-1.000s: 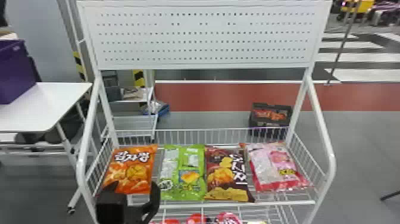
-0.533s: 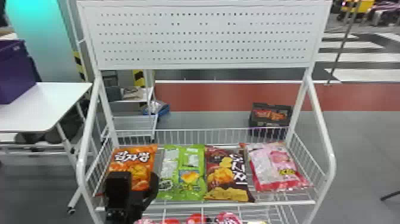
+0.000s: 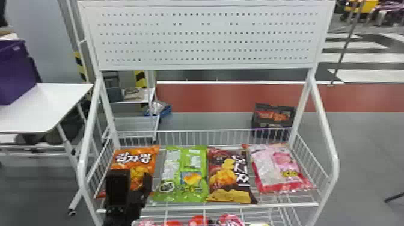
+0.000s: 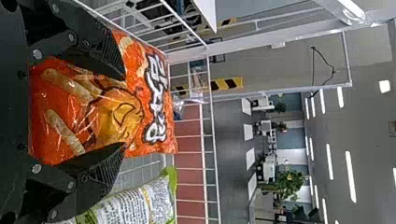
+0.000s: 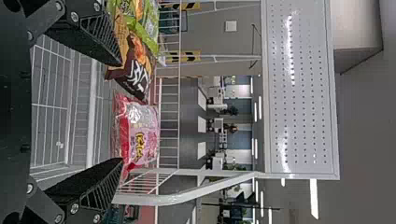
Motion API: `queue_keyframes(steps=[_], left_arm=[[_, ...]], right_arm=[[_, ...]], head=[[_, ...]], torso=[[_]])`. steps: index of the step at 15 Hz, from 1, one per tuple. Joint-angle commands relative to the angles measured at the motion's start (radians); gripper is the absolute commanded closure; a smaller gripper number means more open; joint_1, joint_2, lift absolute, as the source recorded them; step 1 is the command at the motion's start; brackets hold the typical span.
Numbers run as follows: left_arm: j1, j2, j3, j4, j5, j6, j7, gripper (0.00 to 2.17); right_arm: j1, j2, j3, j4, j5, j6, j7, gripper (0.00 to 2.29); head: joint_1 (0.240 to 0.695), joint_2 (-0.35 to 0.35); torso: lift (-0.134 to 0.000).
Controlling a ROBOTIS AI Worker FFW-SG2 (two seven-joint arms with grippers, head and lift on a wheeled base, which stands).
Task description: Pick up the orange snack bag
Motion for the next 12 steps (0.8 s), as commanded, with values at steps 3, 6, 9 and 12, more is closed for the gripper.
queue_keyframes(steps=[3, 6, 9, 12], left_arm=[[0.007, 0.002, 0.009, 0.005, 0.003, -0.001, 0.013, 1.3], [0.023, 0.005, 0.019, 0.002, 0.004, 0.002, 0.005, 1.39], [0.043, 0.006, 0.022, -0.021, 0.004, 0.002, 0.008, 1.45], [0.057, 0.008, 0.022, -0.05, 0.003, -0.004, 0.014, 1.45]], right_arm=[[0.004, -0.002, 0.0, -0.006, -0.001, -0.006, -0.002, 0.17], [0.004, -0.002, 0.0, -0.006, -0.001, -0.012, -0.002, 0.17], [0.005, -0.002, 0.0, -0.007, -0.001, -0.015, -0.002, 0.17], [0.005, -0.001, 0.0, -0.009, 0.001, -0.015, -0.002, 0.17]], head=[[0.499, 0.0], [0.499, 0.0], [0.499, 0.0], [0.499, 0.0]], torso=[[0.0], [0.0], [0.0], [0.0]])
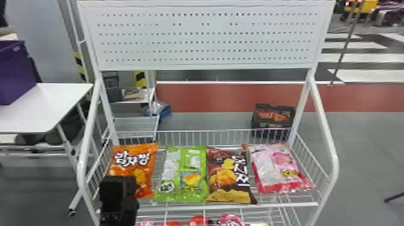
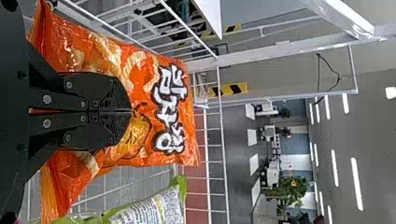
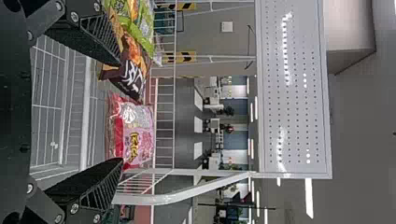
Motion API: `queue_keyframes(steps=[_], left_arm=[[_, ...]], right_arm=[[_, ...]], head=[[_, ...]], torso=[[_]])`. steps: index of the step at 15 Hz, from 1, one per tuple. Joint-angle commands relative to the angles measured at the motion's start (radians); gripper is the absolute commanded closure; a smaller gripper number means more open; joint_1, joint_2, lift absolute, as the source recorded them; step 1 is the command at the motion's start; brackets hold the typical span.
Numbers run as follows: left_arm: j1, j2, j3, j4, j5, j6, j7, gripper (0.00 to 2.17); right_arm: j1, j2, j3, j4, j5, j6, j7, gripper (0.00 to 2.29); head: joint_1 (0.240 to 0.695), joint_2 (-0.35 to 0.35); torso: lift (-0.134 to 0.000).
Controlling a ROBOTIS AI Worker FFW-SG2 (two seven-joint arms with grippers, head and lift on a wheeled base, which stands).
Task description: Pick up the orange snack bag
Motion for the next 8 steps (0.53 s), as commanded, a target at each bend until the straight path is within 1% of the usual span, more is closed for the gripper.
queue_keyframes(steps=[1, 3, 7, 8], left_arm=[[0.019, 0.001, 0.002, -0.034, 0.0, -0.005, 0.0, 1.45], [0.048, 0.004, 0.005, -0.1, 0.0, -0.005, 0.002, 1.45], [0.175, 0.029, 0.029, -0.284, 0.0, -0.021, 0.005, 1.45], [0.204, 0.04, 0.029, -0.319, -0.002, -0.036, 0.006, 1.45]], right_arm=[[0.0, 0.001, 0.0, -0.001, 0.001, 0.0, 0.0, 0.17], [-0.002, 0.003, 0.0, 0.001, 0.001, 0.0, 0.0, 0.17], [-0.005, 0.005, 0.002, 0.004, 0.001, 0.0, 0.0, 0.17], [-0.005, 0.005, 0.002, 0.005, 0.001, 0.0, 0.0, 0.17]], head=[[0.499, 0.0], [0.499, 0.0], [0.499, 0.0], [0.499, 0.0]], torso=[[0.0], [0.0], [0.0], [0.0]])
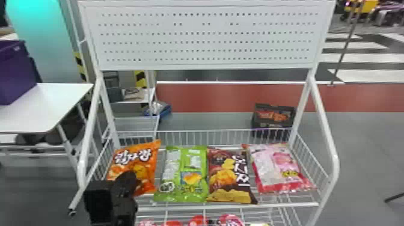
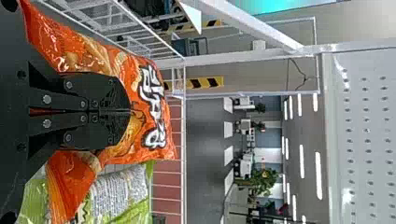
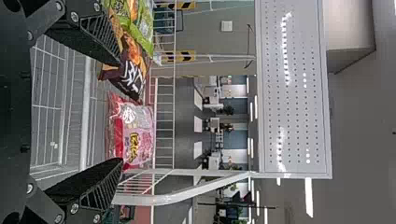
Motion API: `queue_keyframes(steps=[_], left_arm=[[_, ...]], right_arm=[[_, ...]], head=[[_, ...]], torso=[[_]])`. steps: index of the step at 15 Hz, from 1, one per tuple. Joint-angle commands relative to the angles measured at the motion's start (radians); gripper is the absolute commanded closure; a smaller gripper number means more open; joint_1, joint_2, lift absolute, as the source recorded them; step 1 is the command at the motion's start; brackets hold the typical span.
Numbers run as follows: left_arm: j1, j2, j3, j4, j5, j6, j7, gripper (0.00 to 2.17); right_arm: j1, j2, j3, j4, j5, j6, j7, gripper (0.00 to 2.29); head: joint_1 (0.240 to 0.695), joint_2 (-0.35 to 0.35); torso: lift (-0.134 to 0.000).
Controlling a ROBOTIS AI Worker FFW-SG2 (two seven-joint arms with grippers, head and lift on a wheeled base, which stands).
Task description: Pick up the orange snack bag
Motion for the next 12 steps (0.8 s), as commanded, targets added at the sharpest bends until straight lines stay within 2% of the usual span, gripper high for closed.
queue_keyframes(steps=[1, 6, 8, 12], left_arm=[[0.069, 0.015, 0.005, -0.079, -0.001, -0.031, 0.001, 1.45], [0.259, 0.049, 0.054, -0.204, -0.004, -0.129, 0.008, 1.45], [0.345, 0.072, 0.077, -0.229, -0.006, -0.227, 0.006, 1.45], [0.471, 0.093, 0.098, -0.249, -0.012, -0.384, -0.023, 1.44]], right_arm=[[-0.004, 0.0, 0.002, 0.003, 0.0, 0.0, 0.0, 0.17], [-0.008, 0.0, 0.005, 0.008, -0.002, 0.0, 0.0, 0.17], [-0.01, 0.0, 0.007, 0.009, -0.002, 0.003, 0.0, 0.17], [-0.01, 0.001, 0.007, 0.009, 0.0, 0.006, 0.0, 0.17]], head=[[0.499, 0.0], [0.499, 0.0], [0.499, 0.0], [0.499, 0.0]], torso=[[0.0], [0.0], [0.0], [0.0]])
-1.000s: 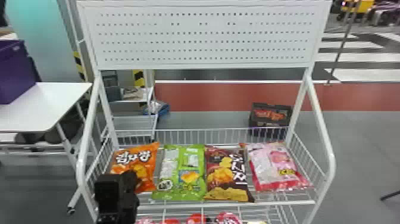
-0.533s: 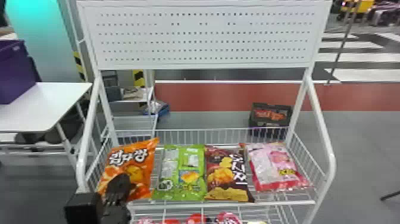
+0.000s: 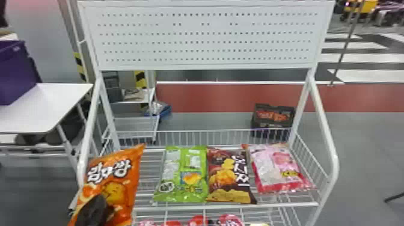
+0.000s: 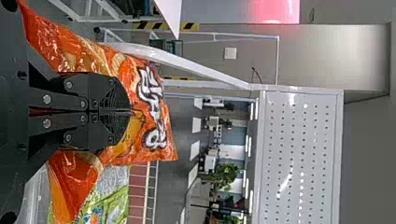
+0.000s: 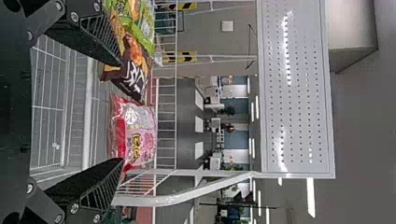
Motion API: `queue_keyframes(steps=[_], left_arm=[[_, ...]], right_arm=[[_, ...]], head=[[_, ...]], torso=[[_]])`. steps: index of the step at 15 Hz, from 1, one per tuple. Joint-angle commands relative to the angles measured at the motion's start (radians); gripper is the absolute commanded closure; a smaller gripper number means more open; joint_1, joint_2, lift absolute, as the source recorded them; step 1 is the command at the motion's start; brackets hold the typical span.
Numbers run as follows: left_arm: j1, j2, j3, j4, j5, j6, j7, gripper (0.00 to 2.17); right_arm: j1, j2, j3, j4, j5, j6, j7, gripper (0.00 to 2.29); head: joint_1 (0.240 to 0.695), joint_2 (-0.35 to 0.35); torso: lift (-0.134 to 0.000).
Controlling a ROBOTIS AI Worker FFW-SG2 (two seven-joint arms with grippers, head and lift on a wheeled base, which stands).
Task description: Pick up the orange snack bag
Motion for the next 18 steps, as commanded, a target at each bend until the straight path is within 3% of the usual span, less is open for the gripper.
queue_keyframes(steps=[1, 8, 18], left_arm=[[0.072, 0.01, 0.004, -0.006, -0.004, -0.101, -0.005, 1.44], [0.222, 0.01, 0.01, 0.014, -0.047, -0.288, -0.025, 1.44], [0.256, 0.008, -0.012, 0.021, -0.076, -0.344, -0.016, 1.44]], right_arm=[[0.0, 0.002, 0.0, 0.0, 0.0, 0.0, 0.0, 0.17], [0.001, 0.002, 0.005, 0.0, 0.003, 0.0, 0.0, 0.17], [0.0, -0.004, 0.006, 0.008, -0.002, -0.003, 0.0, 0.17]], head=[[0.499, 0.0], [0.499, 0.0], [0.499, 0.0]], torso=[[0.0], [0.0], [0.0]])
